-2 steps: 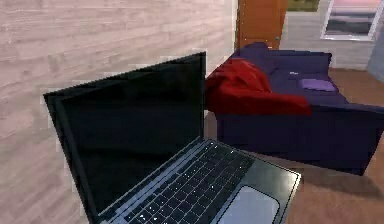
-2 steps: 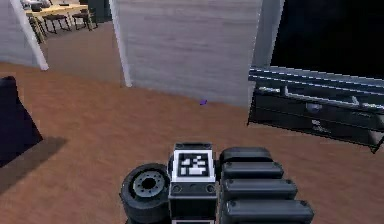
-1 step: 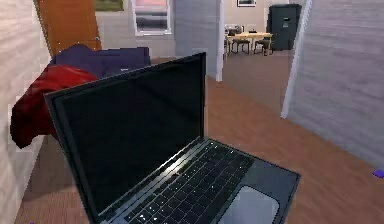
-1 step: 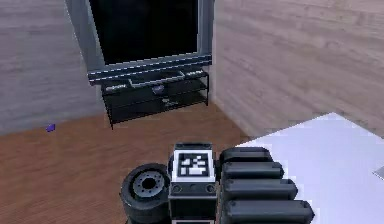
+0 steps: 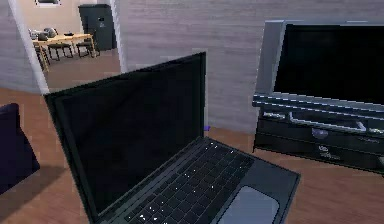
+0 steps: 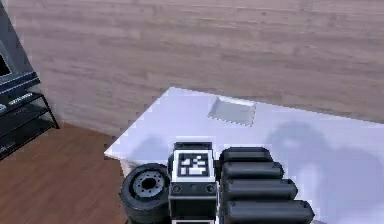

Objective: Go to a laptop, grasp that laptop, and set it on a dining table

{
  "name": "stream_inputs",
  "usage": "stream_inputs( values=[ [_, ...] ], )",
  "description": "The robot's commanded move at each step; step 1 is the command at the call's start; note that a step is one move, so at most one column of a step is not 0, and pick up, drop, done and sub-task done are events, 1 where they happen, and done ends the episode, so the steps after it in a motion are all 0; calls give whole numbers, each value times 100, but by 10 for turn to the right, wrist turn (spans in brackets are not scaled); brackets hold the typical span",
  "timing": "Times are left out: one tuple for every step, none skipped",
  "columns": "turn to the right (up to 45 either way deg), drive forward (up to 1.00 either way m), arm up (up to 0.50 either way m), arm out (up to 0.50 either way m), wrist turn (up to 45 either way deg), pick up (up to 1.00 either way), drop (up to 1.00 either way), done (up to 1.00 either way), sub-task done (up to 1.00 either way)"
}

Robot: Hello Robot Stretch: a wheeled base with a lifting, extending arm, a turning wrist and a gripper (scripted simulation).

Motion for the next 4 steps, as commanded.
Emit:
stream_inputs(
  values=[
    [450, 0, 0, 0, 0, 0, 0, 0, 0],
    [270, 0, 0, 0, 0, 0, 0, 0, 0],
    [0, 30, 0, 0, 0, 0, 0, 0, 0],
    [-450, 0, 0, 0, 0, 0, 0, 0, 0]
  ],
)
